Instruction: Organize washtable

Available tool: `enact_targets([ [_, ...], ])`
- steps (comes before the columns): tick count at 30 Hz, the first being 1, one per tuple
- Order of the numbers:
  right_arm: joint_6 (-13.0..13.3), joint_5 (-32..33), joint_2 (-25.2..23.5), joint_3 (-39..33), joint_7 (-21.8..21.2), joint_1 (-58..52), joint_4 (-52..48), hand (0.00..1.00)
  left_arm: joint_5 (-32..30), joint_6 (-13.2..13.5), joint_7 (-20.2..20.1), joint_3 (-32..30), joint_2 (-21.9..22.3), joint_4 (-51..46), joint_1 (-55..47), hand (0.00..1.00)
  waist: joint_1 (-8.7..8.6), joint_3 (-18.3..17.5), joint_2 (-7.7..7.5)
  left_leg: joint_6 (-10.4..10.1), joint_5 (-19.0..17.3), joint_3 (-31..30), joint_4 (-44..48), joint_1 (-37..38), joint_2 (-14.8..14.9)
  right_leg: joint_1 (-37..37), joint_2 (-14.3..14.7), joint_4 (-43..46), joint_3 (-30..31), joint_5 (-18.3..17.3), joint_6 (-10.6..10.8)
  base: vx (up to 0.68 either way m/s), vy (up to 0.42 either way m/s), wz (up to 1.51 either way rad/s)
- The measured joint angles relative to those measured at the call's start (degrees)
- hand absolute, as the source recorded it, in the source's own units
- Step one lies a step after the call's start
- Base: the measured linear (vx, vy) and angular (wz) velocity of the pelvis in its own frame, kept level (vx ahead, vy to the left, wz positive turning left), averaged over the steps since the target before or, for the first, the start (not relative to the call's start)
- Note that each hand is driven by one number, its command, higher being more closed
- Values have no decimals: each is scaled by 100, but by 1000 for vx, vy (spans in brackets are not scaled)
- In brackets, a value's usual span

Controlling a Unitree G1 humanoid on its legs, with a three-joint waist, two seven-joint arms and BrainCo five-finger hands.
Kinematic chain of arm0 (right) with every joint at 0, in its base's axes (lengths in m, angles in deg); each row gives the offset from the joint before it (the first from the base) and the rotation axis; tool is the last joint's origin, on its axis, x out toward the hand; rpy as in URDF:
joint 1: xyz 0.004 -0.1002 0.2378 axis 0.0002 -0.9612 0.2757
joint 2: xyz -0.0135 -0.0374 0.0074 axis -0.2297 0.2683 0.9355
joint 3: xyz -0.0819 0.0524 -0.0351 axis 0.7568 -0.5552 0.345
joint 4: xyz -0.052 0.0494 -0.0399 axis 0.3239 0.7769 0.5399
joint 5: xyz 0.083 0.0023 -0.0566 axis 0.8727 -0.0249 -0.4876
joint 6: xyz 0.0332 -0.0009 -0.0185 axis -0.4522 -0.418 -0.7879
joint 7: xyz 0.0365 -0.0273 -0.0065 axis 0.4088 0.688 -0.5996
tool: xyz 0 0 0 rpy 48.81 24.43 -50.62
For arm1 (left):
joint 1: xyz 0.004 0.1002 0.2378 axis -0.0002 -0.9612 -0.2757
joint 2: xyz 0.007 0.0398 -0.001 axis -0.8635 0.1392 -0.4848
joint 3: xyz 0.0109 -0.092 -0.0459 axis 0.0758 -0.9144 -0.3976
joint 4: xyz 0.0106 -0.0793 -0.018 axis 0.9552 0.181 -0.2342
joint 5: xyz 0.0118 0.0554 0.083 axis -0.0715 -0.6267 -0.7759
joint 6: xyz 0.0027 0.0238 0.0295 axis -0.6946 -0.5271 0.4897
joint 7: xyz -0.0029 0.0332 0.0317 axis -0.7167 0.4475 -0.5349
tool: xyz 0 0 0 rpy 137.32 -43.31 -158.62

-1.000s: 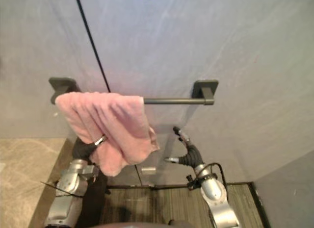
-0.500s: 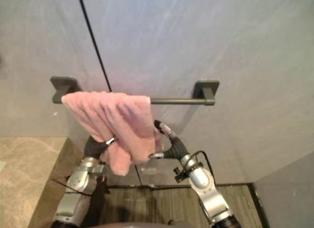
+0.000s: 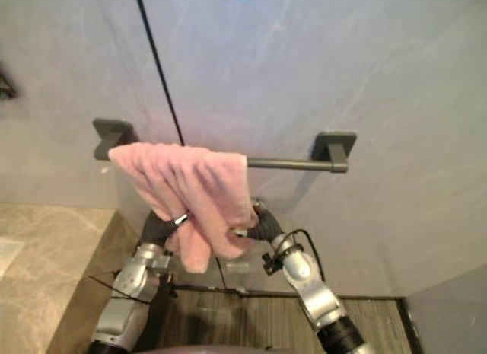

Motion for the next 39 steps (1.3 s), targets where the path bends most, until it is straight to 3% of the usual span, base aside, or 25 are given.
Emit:
enact_targets([
  [11, -1, 5, -108, -53, 1, 65, 22, 100, -2, 0, 0, -23, 34, -2, 1, 100, -5, -4, 4, 0, 11, 34, 0, -24, -6, 75, 24, -273, 46, 203, 6, -35, 4, -2],
  [39, 12, 10, -457, -1536, 121, -726, -516, 100, -17, -2, -138, -51, 159, -283, 83, 100, -40, 47, 13, 1, -26, 329, -3, 118, 4, 61, 27, -230, 329, 218, 30, -21, 6, -5],
])
